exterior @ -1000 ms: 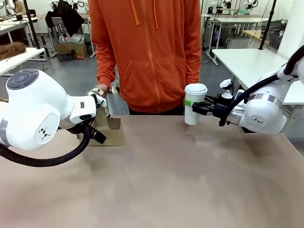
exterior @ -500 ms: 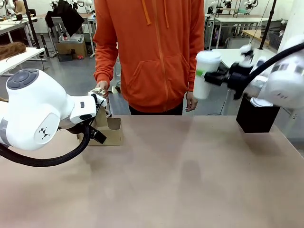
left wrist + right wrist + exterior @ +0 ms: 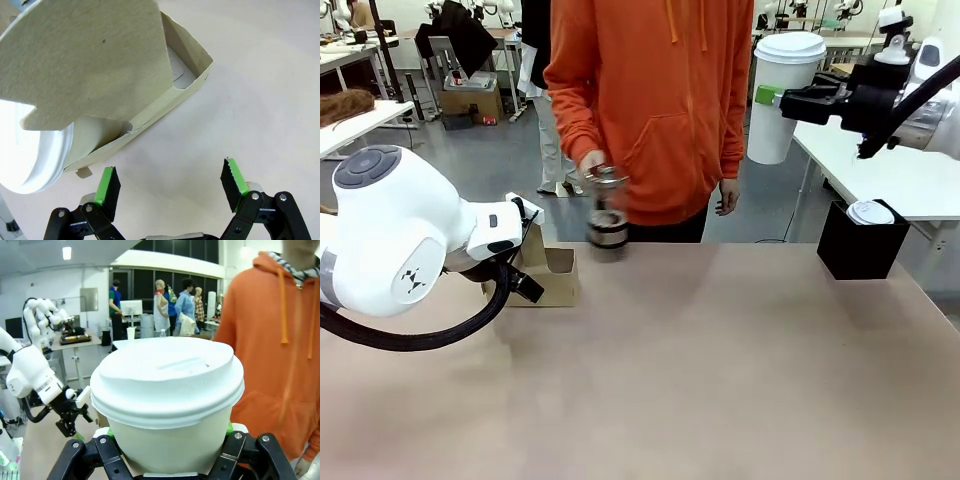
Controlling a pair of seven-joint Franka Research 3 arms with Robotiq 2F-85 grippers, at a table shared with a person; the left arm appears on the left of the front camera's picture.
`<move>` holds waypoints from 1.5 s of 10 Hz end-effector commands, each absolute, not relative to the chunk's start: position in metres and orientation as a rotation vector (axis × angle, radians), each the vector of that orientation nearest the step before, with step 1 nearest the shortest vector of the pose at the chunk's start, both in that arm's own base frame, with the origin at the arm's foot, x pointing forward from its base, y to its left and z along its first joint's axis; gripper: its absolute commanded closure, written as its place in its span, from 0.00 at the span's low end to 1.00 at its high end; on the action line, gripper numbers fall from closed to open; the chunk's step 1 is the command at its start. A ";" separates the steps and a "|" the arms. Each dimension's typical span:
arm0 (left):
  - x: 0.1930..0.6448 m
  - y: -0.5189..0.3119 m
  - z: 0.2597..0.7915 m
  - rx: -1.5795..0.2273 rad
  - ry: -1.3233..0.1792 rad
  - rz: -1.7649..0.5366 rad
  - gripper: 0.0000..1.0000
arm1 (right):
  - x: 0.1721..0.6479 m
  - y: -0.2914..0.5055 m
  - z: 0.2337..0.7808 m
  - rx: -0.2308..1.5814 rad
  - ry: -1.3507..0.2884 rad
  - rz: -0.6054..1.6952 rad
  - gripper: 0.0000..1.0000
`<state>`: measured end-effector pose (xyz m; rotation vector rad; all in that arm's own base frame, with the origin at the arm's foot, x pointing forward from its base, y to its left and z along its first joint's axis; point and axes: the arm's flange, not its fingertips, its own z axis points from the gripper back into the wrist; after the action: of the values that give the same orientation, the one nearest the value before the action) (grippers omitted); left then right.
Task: Pour a drink into a cup and package it in a carrier.
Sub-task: When a person places the Paper Cup Lid on the 600 ml Paper Cup , lift the 600 ml Paper Cup, then position the Cup Carrier in the center of the table.
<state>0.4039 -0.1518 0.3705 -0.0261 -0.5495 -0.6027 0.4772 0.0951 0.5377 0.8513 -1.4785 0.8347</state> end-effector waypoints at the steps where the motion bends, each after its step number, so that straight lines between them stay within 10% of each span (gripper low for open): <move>1: 0.404 -0.151 0.371 -0.028 -0.550 -0.602 0.00 | 0.477 0.098 0.529 0.987 -1.413 0.849 0.20; 11: 0.404 -0.152 0.370 -0.026 -0.550 -0.603 0.00 | 0.477 0.095 0.538 0.851 -1.479 0.835 0.20; 15: 0.402 -0.135 0.452 -0.102 -0.501 -0.452 0.00 | 0.477 0.095 0.538 0.851 -1.479 0.835 0.20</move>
<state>0.4051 -0.1428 0.4236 -0.0906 -0.5225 -0.5019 0.4764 0.0925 0.5326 0.8726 -1.4671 0.8338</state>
